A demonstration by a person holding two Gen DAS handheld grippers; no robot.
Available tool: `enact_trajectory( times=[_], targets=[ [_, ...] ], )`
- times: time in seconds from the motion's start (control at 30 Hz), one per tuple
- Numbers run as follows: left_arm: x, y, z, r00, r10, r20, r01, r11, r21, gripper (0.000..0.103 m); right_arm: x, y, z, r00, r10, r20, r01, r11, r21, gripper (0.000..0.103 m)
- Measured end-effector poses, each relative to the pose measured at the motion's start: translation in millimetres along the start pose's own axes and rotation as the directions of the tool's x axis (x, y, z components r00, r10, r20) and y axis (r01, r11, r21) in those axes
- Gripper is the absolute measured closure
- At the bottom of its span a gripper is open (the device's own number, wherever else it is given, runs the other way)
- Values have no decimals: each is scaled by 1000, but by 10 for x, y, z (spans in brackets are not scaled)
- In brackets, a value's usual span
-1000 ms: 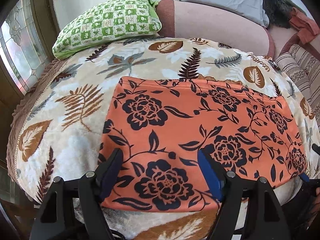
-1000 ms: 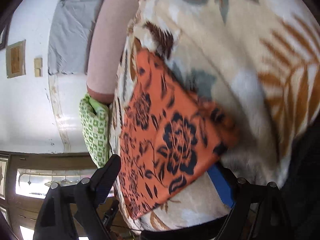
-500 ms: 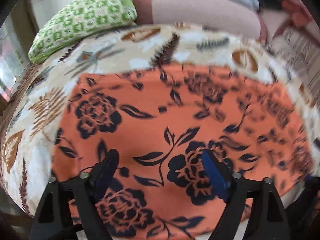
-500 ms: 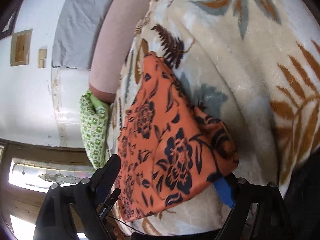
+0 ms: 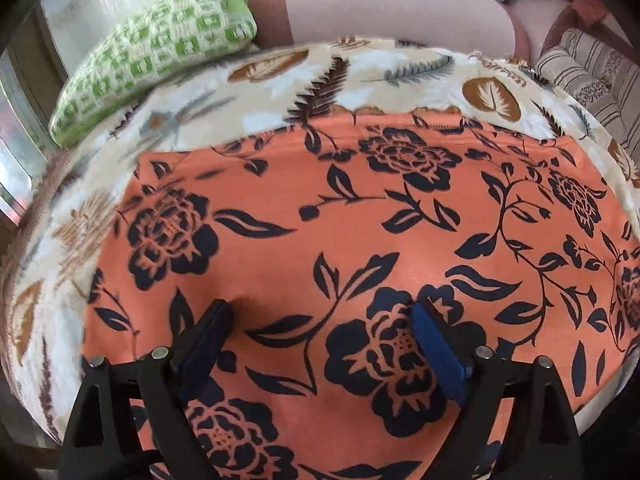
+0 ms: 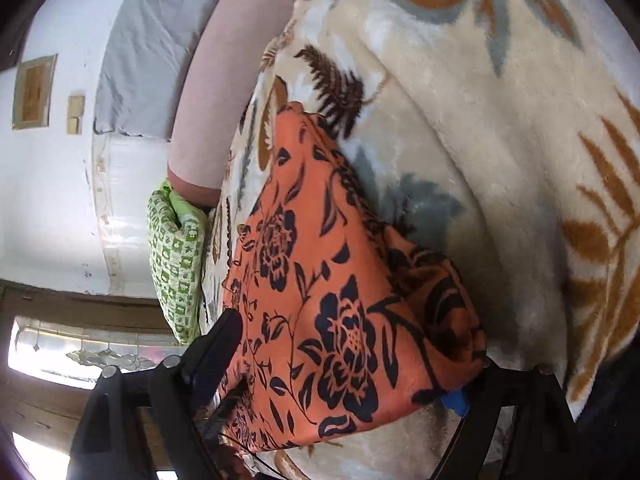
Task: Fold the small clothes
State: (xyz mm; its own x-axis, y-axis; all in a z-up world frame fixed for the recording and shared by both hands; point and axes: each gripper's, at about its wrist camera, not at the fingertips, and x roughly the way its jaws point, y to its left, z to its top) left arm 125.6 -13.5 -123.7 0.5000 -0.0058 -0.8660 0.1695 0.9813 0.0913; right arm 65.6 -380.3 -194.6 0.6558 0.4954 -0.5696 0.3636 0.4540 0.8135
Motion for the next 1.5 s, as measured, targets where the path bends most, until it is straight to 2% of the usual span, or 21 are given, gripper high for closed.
enact_trajectory(
  times=[0.07,0.2,0.23,0.27,0.33,0.37,0.4,0.43,0.5,0.6,0.73,0.9,0.93,1.0,1.03,1.07,1.17,1.23,1.33,1.43,1.5],
  targets=[
    [-127,29,43,999,-31,12,31,999,-34,11,-14,105,2,999,-52,0,52,997,-58,67],
    [-289,-24,31,996,-33,86,34,999,-13,11,-16,181,-6,997,-70,18,71,993,-94,65],
    [-155,-76,-6,999,-22,35,22,1000,14,11,19,153,-2,997,-82,10,82,993,-83,57],
    [20,-125,-62,999,-14,-35,15,999,45,10,78,100,1,996,-93,-12,92,994,-59,29],
    [23,-115,-95,1000,-11,19,10,999,41,6,132,85,10,997,-83,-4,83,994,-65,26],
    [9,-102,-76,1000,-17,6,17,999,34,6,148,146,15,995,-103,2,103,989,-104,34],
    [-26,-69,-54,999,-32,0,32,999,18,7,145,210,12,994,-114,5,113,985,-133,71],
    [-62,-32,-34,999,-47,-2,47,999,6,8,138,299,12,991,-133,8,133,977,-169,86],
    [-225,122,-20,996,-71,46,73,997,-32,8,74,619,-3,988,-148,46,155,951,-269,87],
    [-562,496,-60,985,-90,145,108,987,-119,8,16,1203,-130,985,-139,102,169,891,-422,87],
    [-1097,1207,-288,961,-27,275,109,952,-287,8,154,2147,-621,989,-92,115,145,741,-656,87],
    [-1429,2078,-757,948,110,298,49,876,-479,8,795,2877,-1577,995,-98,-29,30,546,-837,87],
    [-1435,2207,-840,951,127,283,36,861,-508,8,1004,2893,-1743,989,-128,-77,2,526,-851,87],
    [-1396,2480,-1081,960,155,233,5,823,-568,8,1606,2775,-2100,954,-253,-164,-28,467,-884,87],
    [-1360,2569,-1159,964,160,212,-5,809,-588,8,1920,2627,-2223,921,-330,-209,-34,466,-884,87],
    [-1321,2654,-1241,970,159,186,-13,793,-610,8,2219,2414,-2309,876,-399,-271,-37,504,-863,86],
    [-1334,2780,-1461,971,161,178,-12,773,-635,8,2120,2504,-2362,902,-363,-234,-28,491,-871,87],
    [-1273,2803,-1511,974,159,161,-19,766,-643,8,2082,2640,-2325,905,-357,-230,-31,485,-874,87],
    [-1240,2783,-1537,977,133,166,3,771,-636,8,1939,2820,-2246,924,-314,-220,-32,507,-861,87],
    [-1291,2731,-1523,972,133,192,13,791,-612,8,1798,2977,-2332,948,-275,-163,-18,462,-887,87],
    [-1247,2718,-1515,975,129,181,6,798,-602,8,1923,2954,-2472,942,-295,-161,-15,440,-898,86]
  ],
)
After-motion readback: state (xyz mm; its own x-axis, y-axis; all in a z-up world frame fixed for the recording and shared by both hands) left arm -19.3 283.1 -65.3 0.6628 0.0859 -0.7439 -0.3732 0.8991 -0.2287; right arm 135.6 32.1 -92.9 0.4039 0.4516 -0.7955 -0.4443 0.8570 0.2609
